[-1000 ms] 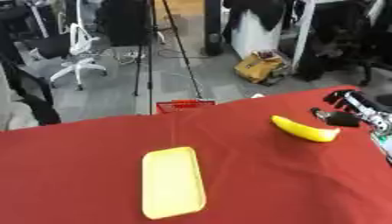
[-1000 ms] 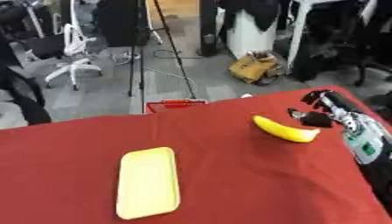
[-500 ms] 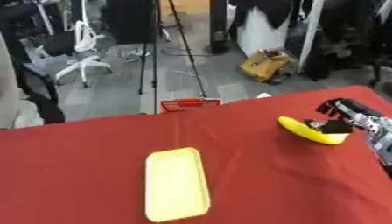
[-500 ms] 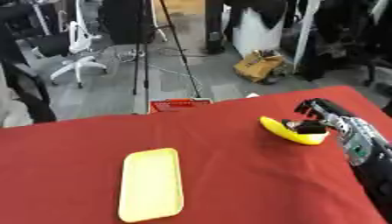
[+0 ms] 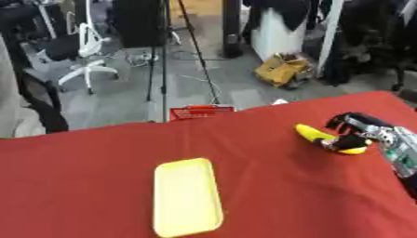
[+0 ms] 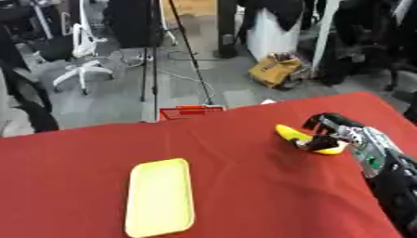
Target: Pick up objects on the table and place them in the box.
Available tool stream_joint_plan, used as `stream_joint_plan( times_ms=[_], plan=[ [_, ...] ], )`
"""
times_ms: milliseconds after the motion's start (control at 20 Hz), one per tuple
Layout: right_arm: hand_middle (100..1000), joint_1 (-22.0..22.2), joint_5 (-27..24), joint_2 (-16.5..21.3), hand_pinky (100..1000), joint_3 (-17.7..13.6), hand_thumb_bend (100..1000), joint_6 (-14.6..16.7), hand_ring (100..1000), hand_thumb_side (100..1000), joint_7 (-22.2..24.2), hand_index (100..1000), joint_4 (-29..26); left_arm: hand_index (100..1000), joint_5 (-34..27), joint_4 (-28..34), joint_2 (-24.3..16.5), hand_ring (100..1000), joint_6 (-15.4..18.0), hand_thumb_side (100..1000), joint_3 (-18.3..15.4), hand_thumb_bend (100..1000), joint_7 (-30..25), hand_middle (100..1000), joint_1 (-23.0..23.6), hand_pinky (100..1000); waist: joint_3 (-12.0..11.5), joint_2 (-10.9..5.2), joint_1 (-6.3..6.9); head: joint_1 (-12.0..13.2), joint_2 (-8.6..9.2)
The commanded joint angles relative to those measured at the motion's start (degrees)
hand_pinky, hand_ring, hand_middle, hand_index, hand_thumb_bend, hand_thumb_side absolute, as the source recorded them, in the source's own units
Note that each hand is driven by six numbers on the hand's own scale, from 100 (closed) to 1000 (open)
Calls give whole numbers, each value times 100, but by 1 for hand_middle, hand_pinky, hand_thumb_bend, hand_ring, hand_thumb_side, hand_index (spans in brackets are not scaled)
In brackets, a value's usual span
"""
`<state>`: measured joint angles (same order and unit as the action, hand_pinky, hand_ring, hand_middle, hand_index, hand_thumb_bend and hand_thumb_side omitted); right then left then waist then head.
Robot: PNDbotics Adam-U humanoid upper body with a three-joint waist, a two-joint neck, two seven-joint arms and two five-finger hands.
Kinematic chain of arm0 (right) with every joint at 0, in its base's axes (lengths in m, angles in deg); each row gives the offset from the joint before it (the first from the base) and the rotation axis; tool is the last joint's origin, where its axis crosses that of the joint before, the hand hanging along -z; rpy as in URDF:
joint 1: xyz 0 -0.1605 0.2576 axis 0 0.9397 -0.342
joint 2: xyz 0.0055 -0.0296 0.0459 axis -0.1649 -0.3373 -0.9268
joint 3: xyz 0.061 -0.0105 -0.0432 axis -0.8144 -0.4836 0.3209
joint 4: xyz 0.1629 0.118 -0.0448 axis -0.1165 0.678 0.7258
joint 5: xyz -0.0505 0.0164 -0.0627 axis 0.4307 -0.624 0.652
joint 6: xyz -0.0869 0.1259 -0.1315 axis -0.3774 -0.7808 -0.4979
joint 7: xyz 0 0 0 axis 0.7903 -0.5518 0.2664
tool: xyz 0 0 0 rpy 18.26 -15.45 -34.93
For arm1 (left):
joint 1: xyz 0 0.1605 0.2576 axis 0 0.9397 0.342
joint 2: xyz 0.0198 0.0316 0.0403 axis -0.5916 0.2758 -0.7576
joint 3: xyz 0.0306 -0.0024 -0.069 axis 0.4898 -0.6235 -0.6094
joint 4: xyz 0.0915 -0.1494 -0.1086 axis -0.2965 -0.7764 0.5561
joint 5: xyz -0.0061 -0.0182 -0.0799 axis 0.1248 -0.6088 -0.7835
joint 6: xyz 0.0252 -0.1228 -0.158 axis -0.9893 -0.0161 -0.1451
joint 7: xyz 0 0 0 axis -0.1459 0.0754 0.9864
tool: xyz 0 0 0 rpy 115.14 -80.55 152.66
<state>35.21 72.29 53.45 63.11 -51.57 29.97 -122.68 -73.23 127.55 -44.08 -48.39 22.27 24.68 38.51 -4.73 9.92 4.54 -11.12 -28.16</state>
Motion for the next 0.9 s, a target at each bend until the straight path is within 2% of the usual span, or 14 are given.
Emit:
stream_joint_plan(
  times_ms=[50,150,400,900],
  plan=[
    [752,-59,115,83,745,15,505,9,762,523,137,822,-137,849,-15,108,-70,777,5,926,-10,819,-20,800,-95,655,-3,25,85,-11,63],
    [751,-52,182,69,744,16,502,14,759,523,116,820,-144,849,-11,108,-72,777,3,926,-15,819,-17,800,-93,655,-5,19,87,-20,65],
    [758,-36,601,63,754,57,488,81,765,520,-291,824,-264,849,-10,108,-65,778,4,926,-6,819,-23,800,-96,656,-6,14,83,-30,88],
    [762,33,1662,-50,711,124,473,61,732,499,-203,829,-248,849,-1,115,-60,779,7,927,-7,817,-25,800,-107,656,-9,5,71,-45,112]
  ],
)
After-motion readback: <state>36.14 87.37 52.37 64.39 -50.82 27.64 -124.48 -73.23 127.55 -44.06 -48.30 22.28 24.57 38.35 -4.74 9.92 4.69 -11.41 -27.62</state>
